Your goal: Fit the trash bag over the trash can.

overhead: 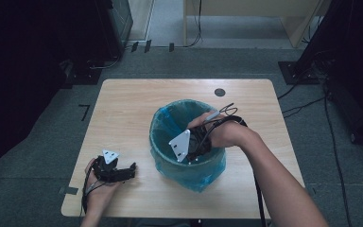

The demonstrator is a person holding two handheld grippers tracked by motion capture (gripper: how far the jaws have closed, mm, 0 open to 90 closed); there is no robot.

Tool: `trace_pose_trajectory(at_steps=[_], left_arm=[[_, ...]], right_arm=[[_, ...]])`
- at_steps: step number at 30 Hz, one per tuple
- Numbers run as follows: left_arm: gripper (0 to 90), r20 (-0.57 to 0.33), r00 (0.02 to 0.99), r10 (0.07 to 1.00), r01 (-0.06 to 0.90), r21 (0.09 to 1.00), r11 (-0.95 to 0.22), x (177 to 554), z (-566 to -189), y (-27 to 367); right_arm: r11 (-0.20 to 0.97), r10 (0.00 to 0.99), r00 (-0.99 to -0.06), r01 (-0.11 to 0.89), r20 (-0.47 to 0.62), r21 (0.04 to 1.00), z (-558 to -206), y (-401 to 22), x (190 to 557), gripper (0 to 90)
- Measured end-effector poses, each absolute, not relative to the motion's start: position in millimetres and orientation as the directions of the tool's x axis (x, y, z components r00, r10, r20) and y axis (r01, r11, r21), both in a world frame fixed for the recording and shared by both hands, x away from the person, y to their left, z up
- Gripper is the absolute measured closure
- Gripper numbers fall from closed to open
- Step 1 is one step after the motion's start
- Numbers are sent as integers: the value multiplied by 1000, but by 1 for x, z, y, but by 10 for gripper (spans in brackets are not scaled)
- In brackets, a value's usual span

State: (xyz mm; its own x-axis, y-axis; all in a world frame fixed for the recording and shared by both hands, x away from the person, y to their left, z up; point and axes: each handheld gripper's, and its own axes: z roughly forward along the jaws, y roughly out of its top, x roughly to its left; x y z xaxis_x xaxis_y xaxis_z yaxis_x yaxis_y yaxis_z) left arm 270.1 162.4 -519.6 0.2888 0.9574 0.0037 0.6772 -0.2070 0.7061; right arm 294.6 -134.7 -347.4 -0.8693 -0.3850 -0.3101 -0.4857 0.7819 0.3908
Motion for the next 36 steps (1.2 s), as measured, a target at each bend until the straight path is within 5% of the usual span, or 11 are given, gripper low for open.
trace_pose_trajectory(at_steps=[22, 36], left_arm=[[0, 3, 289, 957, 678, 706, -207, 270, -520, 162], [0, 4, 289, 957, 677, 706, -207, 270, -520, 162]], right_arm=[[869, -319, -889, -413, -329, 273, -333, -196, 288, 900], [810, -233, -895, -394, -379, 433, -313, -222, 279, 900]])
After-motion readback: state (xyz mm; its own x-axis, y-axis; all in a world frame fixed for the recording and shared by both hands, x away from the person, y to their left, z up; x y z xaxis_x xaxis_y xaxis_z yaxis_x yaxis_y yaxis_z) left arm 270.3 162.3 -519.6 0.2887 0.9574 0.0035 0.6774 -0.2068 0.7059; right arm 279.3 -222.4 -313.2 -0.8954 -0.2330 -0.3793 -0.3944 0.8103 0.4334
